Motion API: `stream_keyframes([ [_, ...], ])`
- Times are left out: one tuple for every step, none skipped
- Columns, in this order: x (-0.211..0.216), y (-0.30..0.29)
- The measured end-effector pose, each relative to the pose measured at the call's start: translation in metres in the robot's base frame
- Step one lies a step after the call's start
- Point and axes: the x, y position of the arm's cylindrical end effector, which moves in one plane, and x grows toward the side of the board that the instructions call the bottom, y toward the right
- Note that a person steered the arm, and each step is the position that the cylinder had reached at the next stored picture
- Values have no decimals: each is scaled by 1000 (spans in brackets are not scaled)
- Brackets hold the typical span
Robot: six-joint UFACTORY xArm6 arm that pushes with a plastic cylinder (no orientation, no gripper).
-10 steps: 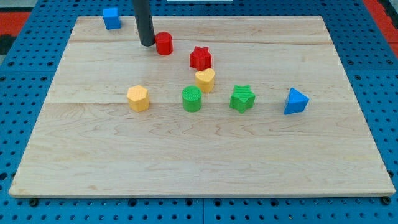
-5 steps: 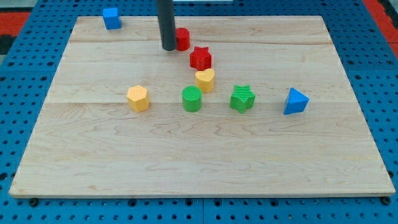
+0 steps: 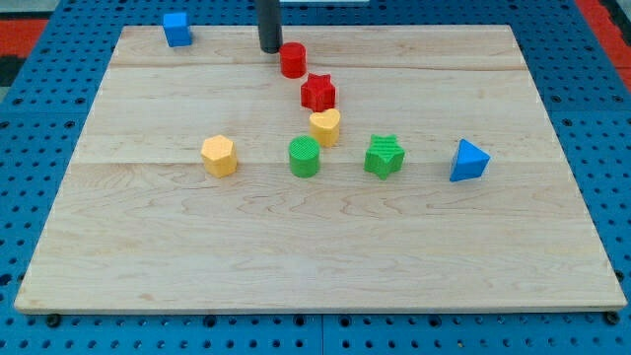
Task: Place the red circle towards the top of the red star
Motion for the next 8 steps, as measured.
stream_keyframes([
  [11,4],
  [26,-11],
  [36,-26],
  [44,-33],
  [44,-19],
  [44,-8],
  [44,-6],
  [44,-2],
])
